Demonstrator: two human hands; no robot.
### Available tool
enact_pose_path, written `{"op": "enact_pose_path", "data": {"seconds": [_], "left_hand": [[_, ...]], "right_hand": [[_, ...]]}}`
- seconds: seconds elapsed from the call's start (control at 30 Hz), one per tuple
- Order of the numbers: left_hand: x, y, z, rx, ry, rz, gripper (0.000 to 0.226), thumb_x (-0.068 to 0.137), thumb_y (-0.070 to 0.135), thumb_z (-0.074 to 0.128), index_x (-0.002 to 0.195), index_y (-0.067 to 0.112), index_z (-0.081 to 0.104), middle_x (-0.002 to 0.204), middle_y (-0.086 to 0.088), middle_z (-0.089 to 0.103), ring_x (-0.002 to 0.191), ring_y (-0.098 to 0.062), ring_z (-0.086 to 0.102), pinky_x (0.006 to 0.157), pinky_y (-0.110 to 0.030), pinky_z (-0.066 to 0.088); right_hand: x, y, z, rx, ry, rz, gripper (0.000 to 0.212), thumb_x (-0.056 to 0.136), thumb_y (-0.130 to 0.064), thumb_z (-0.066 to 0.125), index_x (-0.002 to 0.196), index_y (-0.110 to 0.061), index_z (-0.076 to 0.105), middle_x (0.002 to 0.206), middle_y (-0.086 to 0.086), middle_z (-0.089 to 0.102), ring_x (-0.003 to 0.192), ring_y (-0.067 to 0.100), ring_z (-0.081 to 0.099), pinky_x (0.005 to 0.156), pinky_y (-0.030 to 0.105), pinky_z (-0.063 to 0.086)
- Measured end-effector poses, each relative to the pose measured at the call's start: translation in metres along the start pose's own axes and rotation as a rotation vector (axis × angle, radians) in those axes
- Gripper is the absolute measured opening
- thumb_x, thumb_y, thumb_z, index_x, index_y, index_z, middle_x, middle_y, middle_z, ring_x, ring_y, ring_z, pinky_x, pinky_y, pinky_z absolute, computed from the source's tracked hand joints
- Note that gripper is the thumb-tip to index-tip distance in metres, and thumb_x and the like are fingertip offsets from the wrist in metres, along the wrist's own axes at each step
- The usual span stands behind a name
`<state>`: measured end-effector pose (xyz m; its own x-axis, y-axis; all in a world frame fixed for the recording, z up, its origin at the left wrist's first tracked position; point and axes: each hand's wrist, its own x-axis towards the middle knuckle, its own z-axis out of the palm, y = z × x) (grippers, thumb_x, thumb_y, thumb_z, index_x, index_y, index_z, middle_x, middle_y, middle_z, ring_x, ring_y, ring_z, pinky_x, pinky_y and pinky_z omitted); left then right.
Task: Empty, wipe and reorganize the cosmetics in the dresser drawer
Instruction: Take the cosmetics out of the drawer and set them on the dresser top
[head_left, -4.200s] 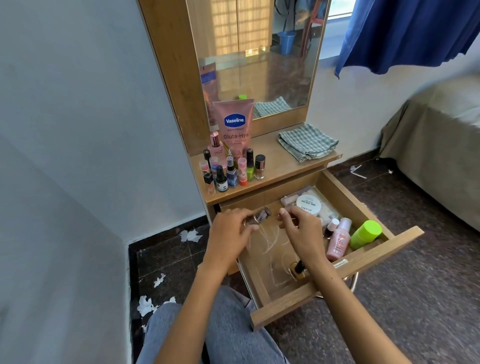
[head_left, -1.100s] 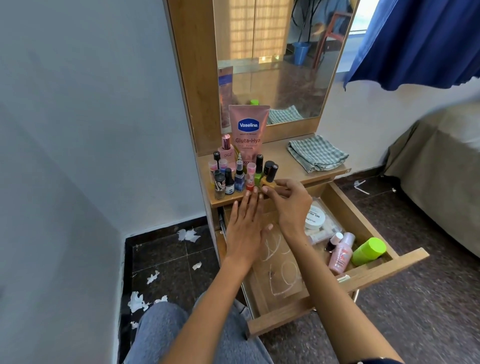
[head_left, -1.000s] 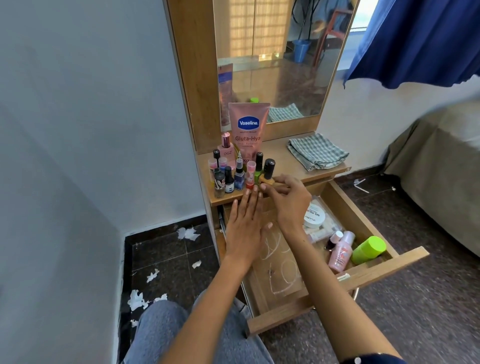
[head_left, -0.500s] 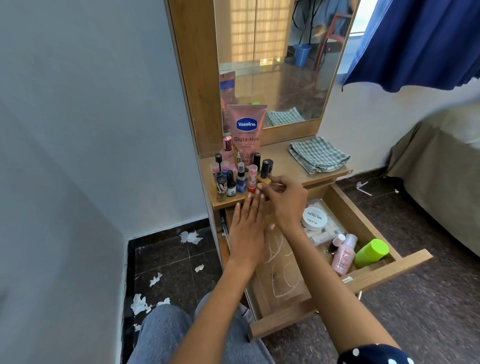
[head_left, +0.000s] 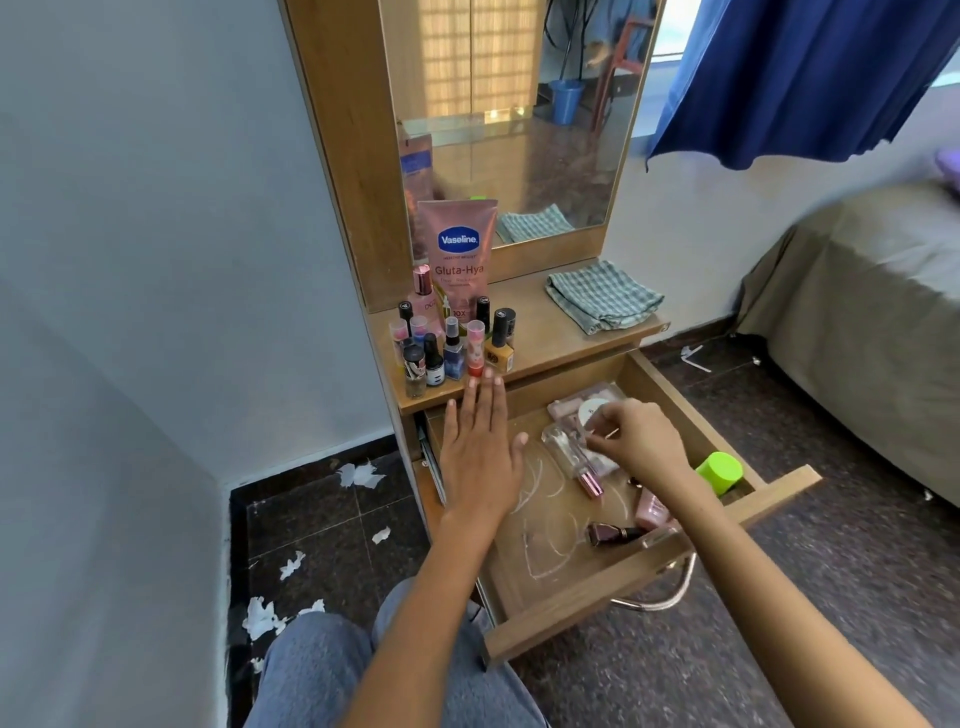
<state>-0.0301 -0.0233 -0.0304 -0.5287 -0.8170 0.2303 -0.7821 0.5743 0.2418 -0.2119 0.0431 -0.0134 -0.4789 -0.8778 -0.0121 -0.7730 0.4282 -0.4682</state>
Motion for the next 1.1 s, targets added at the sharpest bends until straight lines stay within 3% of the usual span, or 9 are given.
{"op": "enact_pose_path", "data": {"seconds": [0.2, 0.37, 0.57, 0.67, 0.9, 1.1], "left_hand": [[0.000, -0.001, -0.001, 0.022, -0.010, 0.004, 0.067, 0.101, 0.039, 0.030, 0.150, 0.012, -0.007, 0.158, -0.003, -0.013, 0.144, -0.017, -0.017, 0.114, -0.036, -0.015], [0.001, 0.000, -0.001, 0.044, -0.013, 0.001, 0.067, 0.101, 0.039, 0.030, 0.151, 0.012, -0.005, 0.158, -0.003, -0.012, 0.144, -0.017, -0.016, 0.116, -0.038, -0.012], [0.000, -0.001, -0.001, 0.043, -0.011, 0.002, 0.068, 0.101, 0.038, 0.031, 0.151, 0.012, -0.006, 0.158, -0.002, -0.013, 0.144, -0.017, -0.016, 0.117, -0.039, -0.010], [0.000, -0.001, -0.001, 0.046, -0.012, 0.002, 0.068, 0.100, 0.037, 0.032, 0.151, 0.013, -0.006, 0.159, -0.003, -0.012, 0.144, -0.017, -0.016, 0.118, -0.039, -0.009], [-0.001, -0.002, 0.000, 0.029, -0.006, 0.003, 0.069, 0.100, 0.037, 0.035, 0.151, 0.013, -0.006, 0.158, -0.004, -0.011, 0.144, -0.018, -0.016, 0.118, -0.040, -0.008], [0.000, -0.003, 0.001, 0.030, -0.002, 0.012, 0.070, 0.100, 0.037, 0.035, 0.151, 0.013, -0.007, 0.158, -0.003, -0.012, 0.144, -0.018, -0.016, 0.117, -0.040, -0.010]], "right_hand": [[-0.011, -0.006, 0.016, -0.297, -0.153, 0.071, 0.015, 0.078, -0.024, 0.070, 0.091, -0.016, 0.070, 0.093, 0.003, 0.069, 0.092, 0.023, 0.065, 0.059, 0.025, 0.038], [-0.006, -0.031, 0.029, -0.505, -0.166, -0.013, 0.030, 0.089, -0.028, 0.063, 0.112, -0.008, 0.061, 0.107, 0.010, 0.066, 0.100, 0.029, 0.063, 0.068, 0.033, 0.043], [0.001, -0.047, 0.051, -0.477, -0.111, 0.036, 0.020, 0.091, -0.012, 0.057, 0.109, -0.006, 0.062, 0.110, 0.010, 0.066, 0.101, 0.028, 0.063, 0.064, 0.035, 0.047], [0.001, -0.048, 0.053, -0.392, -0.097, 0.028, 0.021, 0.089, -0.014, 0.059, 0.108, -0.007, 0.061, 0.107, 0.010, 0.067, 0.099, 0.029, 0.065, 0.062, 0.033, 0.041], [0.003, -0.040, 0.050, -0.142, -0.096, 0.090, 0.036, 0.079, -0.029, 0.072, 0.105, -0.008, 0.059, 0.103, 0.010, 0.064, 0.098, 0.028, 0.061, 0.070, 0.035, 0.047], [0.003, -0.037, 0.050, -0.097, -0.144, 0.100, 0.038, 0.076, -0.030, 0.077, 0.101, -0.008, 0.059, 0.105, 0.011, 0.065, 0.098, 0.027, 0.060, 0.068, 0.032, 0.042]]}}
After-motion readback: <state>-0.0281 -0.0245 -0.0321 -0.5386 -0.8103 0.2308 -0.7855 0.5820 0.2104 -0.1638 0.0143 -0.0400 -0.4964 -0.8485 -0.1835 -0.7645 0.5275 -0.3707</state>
